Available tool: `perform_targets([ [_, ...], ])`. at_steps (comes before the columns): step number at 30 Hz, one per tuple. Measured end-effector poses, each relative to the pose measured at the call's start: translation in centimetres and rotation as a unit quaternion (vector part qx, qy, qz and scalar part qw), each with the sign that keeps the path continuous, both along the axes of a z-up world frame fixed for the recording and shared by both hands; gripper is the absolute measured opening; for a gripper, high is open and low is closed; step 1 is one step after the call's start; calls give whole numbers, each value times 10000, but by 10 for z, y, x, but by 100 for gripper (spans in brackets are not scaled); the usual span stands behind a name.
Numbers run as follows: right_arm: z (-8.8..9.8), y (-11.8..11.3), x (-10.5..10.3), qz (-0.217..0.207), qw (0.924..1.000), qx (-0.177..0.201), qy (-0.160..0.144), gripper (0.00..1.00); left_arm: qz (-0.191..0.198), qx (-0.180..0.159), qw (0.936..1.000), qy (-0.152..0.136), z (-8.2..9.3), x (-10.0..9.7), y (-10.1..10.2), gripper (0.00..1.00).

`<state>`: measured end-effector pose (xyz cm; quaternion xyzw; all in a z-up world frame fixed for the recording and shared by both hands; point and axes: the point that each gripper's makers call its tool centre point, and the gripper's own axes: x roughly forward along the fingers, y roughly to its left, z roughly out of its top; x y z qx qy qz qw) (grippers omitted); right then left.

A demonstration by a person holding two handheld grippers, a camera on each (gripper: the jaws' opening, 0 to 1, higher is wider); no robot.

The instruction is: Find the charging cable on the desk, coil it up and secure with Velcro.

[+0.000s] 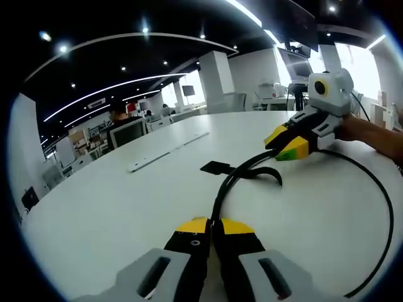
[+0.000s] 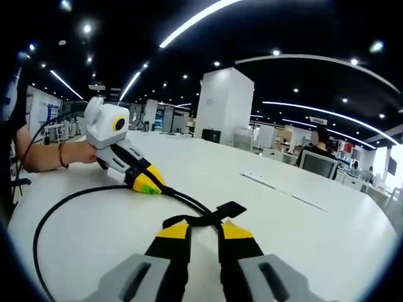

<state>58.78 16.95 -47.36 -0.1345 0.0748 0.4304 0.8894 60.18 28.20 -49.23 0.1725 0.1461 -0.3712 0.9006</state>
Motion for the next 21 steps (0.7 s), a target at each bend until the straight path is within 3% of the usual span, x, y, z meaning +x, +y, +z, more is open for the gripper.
perform_targets([
  [21, -6, 0, -1, 5, 10000, -42, 40, 18, -16, -19, 10000, -14, 0, 1, 0, 6],
])
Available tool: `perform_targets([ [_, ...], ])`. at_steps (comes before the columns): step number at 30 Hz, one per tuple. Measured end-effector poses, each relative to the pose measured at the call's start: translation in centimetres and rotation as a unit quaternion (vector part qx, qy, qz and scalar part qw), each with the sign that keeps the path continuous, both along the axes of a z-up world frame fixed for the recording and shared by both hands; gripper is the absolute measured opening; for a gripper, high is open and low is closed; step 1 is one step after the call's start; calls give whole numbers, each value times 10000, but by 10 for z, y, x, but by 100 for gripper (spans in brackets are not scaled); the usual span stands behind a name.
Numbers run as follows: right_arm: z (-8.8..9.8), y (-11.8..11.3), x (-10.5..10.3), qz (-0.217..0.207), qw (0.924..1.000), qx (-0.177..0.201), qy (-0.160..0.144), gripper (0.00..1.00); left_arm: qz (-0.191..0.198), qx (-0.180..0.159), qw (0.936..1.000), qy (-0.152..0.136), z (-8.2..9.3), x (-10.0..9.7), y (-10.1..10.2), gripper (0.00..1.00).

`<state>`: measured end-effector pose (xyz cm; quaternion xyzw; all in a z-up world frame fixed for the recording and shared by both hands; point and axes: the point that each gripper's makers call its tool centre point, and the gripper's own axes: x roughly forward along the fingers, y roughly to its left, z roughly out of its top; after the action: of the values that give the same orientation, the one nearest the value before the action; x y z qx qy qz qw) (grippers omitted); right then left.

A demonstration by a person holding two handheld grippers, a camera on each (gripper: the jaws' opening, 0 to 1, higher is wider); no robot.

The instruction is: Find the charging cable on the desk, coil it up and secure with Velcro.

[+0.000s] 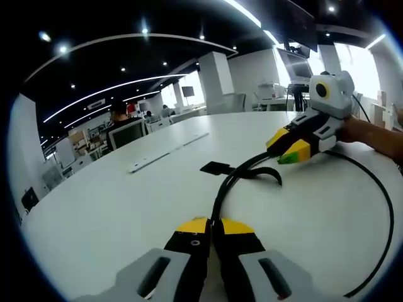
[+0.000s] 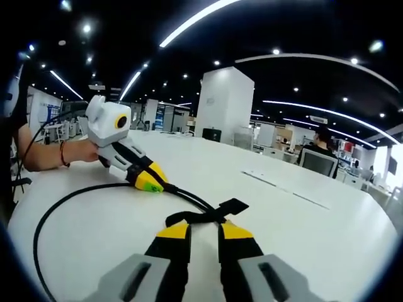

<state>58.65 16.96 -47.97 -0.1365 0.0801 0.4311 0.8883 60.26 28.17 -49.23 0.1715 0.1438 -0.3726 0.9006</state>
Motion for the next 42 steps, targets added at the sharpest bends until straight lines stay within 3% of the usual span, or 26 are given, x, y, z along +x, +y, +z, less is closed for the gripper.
perform_targets([
  [42, -1, -3, 2, -45, 10000, 35, 5, 18, -15, 1, 10000, -3, -2, 2, 0, 6],
])
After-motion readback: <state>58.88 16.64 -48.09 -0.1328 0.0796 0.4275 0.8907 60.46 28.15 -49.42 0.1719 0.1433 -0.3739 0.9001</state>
